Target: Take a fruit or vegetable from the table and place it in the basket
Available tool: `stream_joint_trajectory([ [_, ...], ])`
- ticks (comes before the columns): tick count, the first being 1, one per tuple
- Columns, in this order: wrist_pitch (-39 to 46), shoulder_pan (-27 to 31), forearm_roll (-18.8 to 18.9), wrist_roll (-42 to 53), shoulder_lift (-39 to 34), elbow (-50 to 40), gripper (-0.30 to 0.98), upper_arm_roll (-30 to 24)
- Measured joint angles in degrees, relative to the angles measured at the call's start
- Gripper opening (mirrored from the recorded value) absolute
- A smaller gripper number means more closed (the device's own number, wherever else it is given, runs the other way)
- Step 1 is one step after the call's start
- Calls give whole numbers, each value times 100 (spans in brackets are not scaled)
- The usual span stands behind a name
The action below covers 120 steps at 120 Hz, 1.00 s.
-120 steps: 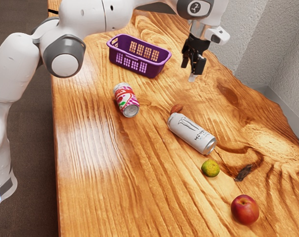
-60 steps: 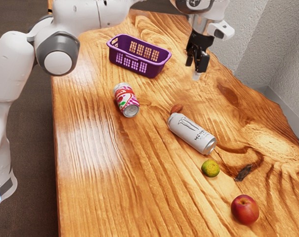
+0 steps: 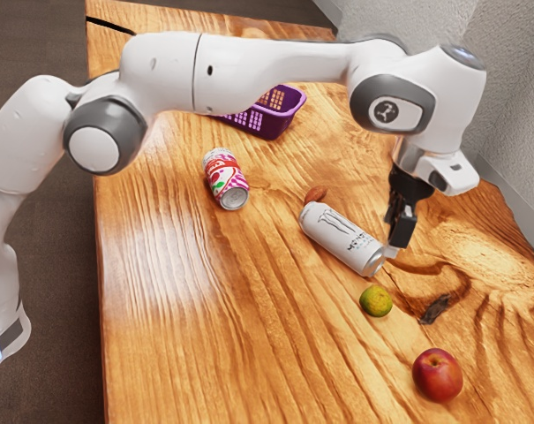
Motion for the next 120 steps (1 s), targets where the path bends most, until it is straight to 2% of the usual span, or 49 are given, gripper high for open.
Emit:
stream_joint_trajectory([
  [12,29,-349,-68,-5,-148,-294,69,503],
  [25,28,-432,-151,-24,-367,-690,69,663],
  [65,282,-404,-292,-22,-14,-845,69,690],
  [120,1270,-133,-288,340,657,-836,69,635],
])
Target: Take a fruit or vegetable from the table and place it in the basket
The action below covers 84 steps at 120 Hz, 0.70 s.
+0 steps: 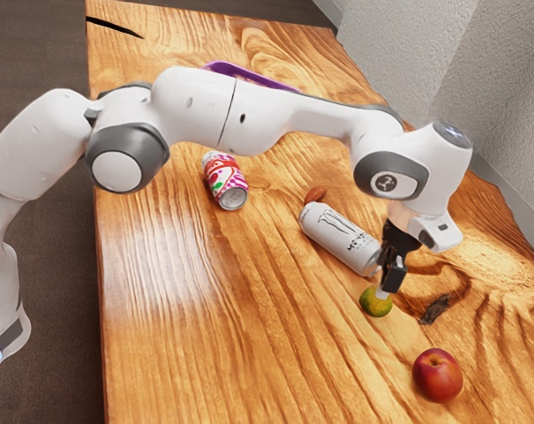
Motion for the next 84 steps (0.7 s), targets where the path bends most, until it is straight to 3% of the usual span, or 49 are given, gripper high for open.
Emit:
stream_joint_trajectory([
  [84,353,17,-22,337,458,0,69,8],
])
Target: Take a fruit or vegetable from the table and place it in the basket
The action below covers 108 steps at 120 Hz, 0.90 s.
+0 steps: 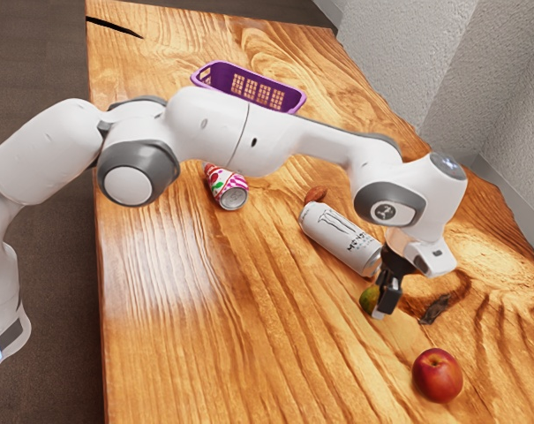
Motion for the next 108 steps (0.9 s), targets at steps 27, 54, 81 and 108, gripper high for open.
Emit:
stream_joint_trajectory([
  [27,-15,1,-2,48,66,0,69,0],
  [54,-90,1,34,74,63,0,38,19],
  [81,-156,-12,178,83,21,117,33,-18],
  [108,-617,-34,359,91,-364,818,36,-22],
])
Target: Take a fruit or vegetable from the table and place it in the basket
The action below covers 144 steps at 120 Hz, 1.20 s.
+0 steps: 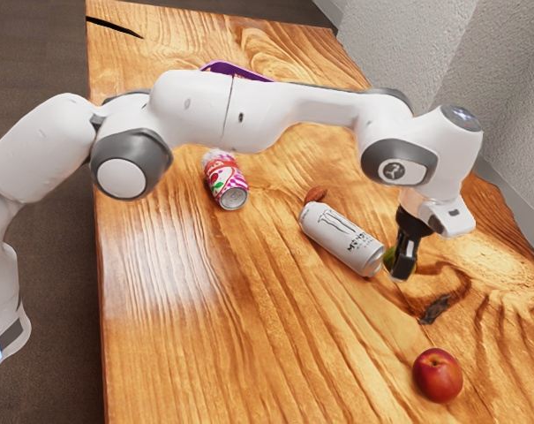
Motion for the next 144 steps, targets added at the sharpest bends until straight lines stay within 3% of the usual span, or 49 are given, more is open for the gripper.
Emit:
stream_joint_trajectory([
  [16,-301,30,115,8,-367,49,36,8],
  [28,-493,485,155,38,-438,52,36,-28],
  [47,-742,2523,821,122,-447,31,36,-1431],
  [63,-860,3912,1227,263,-429,19,36,-1800],
  [71,-883,4601,1432,344,-407,6,36,-2238],
  [83,-869,5335,1706,479,-390,0,36,-2580],
  [109,-241,6380,1874,934,-98,-18,35,-2738],
  [144,1084,6852,1793,1812,358,-10,35,-2703],
])
